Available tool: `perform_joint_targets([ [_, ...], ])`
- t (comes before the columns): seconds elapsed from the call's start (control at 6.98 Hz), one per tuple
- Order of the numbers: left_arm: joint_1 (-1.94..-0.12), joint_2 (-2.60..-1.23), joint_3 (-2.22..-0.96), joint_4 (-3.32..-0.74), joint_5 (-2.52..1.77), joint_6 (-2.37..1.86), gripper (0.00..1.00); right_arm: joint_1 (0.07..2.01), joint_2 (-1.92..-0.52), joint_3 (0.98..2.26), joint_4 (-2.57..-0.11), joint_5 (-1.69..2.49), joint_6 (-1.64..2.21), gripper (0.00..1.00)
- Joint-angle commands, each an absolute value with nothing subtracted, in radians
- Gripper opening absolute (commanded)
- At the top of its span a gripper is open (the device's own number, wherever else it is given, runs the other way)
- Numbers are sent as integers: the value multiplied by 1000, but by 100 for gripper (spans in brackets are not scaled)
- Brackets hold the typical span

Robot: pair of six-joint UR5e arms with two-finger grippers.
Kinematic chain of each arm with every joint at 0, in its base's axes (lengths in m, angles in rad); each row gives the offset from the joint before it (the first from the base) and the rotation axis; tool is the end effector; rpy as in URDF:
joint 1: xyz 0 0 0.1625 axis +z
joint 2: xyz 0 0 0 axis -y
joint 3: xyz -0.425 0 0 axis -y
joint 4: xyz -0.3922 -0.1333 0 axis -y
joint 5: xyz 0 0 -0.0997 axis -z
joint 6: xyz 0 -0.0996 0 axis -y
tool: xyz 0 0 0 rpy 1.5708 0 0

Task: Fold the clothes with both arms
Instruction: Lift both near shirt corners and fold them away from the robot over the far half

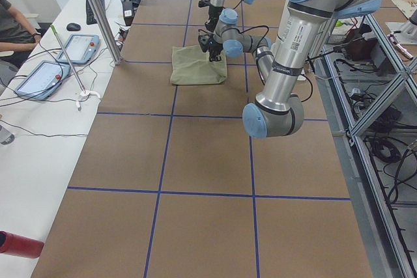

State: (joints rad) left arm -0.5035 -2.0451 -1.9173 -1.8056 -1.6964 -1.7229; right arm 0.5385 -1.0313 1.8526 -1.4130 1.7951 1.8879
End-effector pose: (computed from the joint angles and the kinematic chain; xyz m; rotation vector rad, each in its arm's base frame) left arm 0.4642 -0.3937 0.2155 0.0732 1.0715 -0.5262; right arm -0.4767 -0.4143 0.2114 -0.0991 -1.0122 0.6728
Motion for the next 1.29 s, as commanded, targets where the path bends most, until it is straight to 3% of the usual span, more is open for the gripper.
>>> perform_joint_targets([
  [0.0,-552,-2069,-1823,-1906,-1697,-1717,0,597,-947,1676,-1309,1798,1878,0],
  [0.43,-598,-2136,-1691,-1963,-1697,-1718,0,679,-828,1450,-1220,1882,1870,0],
  [1.0,-640,-2186,-1568,-2014,-1697,-1717,0,696,-772,1323,-1210,1890,1865,0],
  [1.15,-655,-2203,-1484,-2055,-1695,-1713,32,696,-764,1275,-1143,1885,1864,67],
])
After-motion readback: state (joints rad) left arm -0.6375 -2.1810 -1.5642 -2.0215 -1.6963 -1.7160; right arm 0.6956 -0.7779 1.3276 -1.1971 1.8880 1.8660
